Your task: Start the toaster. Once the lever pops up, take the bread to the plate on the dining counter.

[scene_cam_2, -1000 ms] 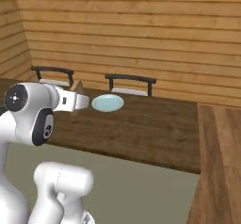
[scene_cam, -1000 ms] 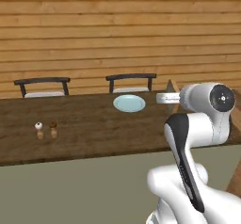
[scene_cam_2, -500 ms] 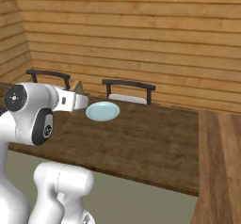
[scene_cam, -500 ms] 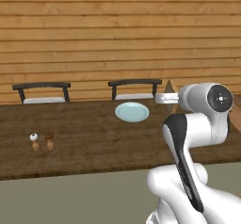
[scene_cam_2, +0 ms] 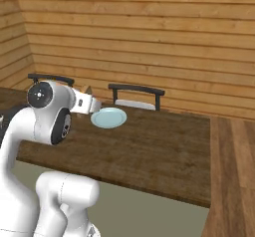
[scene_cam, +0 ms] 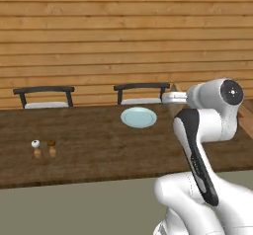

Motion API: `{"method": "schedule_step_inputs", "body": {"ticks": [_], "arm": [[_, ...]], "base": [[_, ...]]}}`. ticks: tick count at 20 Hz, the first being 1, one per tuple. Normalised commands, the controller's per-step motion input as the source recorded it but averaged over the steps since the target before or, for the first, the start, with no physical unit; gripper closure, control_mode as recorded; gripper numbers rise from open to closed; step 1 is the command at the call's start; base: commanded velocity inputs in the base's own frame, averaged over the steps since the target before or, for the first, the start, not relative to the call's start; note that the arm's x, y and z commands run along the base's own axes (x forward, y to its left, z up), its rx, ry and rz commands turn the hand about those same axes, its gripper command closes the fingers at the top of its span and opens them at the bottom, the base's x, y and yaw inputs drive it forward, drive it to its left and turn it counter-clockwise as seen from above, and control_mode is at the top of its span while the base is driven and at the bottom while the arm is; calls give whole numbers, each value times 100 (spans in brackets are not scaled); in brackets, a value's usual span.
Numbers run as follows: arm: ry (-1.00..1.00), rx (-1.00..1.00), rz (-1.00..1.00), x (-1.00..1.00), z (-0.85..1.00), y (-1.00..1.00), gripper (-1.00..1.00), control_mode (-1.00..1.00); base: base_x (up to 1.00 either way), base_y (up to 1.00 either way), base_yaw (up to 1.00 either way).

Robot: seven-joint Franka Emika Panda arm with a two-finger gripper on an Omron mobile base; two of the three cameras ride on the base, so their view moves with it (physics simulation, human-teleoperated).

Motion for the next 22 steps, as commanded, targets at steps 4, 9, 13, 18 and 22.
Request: {"method": "schedule_step_inputs", "body": {"ticks": [4, 9, 13, 18, 22], "arm": [[22, 23, 21, 67, -15, -42, 100, -100], [21, 12, 17, 82, -53, -7, 100, -100], [18, 5, 6, 82, -72, 0, 100, -100], [4, 1, 5, 47, -87, 0, 100, -100], [0, 6, 9, 69, -32, 0, 100, -100]], "base": [[0, 0, 0], [0, 0, 0], [0, 0, 0], [0, 0, 0], [0, 0, 0]]}}
